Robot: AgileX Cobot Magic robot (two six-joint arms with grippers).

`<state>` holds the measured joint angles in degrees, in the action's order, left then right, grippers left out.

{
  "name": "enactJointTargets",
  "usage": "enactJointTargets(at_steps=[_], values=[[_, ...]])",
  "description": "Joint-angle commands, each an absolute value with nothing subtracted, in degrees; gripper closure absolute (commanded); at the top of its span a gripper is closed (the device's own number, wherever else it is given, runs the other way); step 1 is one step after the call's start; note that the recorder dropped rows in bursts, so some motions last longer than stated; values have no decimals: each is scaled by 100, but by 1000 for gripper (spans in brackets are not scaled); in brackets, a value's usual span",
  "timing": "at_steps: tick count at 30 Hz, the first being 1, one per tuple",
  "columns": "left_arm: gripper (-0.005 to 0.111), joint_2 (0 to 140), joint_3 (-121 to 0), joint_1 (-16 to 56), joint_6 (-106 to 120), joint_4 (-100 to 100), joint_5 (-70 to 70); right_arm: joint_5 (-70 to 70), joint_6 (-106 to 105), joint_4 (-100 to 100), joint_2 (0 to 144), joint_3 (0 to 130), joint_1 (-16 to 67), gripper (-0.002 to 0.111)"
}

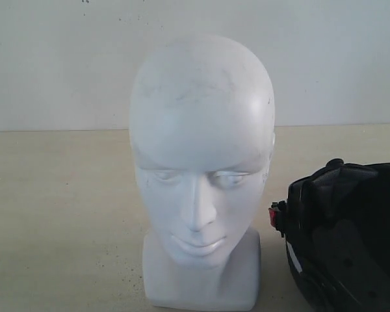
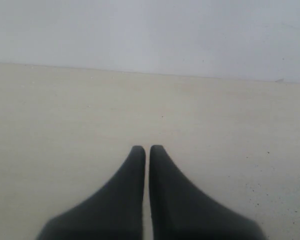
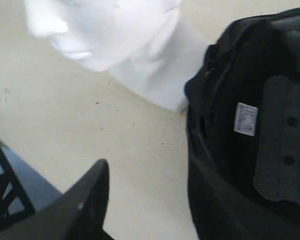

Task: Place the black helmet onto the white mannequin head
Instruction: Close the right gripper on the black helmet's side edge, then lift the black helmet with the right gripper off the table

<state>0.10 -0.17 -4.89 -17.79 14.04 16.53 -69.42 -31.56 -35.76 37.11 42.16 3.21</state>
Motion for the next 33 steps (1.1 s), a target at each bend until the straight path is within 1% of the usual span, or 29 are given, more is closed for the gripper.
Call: enactJointTargets(at_steps=[1, 3, 4, 7, 8, 12, 19, 26, 33], values=[[102, 0, 0, -507, -1764, 1441, 1645, -6357, -3658, -3624, 4011, 3640, 716, 51], [102, 0, 0, -507, -1764, 1441, 1645, -5959, -3867, -3546, 4076, 3367, 895, 51], [102, 0, 0, -507, -1764, 1441, 1645, -5743, -3948, -3545, 4085, 3239, 987, 49], [102, 0, 0, -507, -1764, 1441, 1645, -5211, -3950, -3571, 4128, 2994, 1223, 38], [102, 0, 0, -507, -1764, 1441, 1645, -5102, -3953, -3571, 4152, 2945, 1312, 36], [102, 0, 0, -507, -1764, 1441, 1645, -4745, -4002, -3560, 4388, 2872, 1630, 37], [102, 0, 0, -507, -1764, 1441, 1645, -4000, -3788, -3415, 5298, 2872, 2062, 37], [102, 0, 0, -507, -1764, 1441, 1645, -3644, -3651, -3402, 6040, 2872, 2062, 37], [102, 0, 0, -507, -1764, 1441, 1645, -3552, -3547, -3414, 6332, 2872, 2062, 37]])
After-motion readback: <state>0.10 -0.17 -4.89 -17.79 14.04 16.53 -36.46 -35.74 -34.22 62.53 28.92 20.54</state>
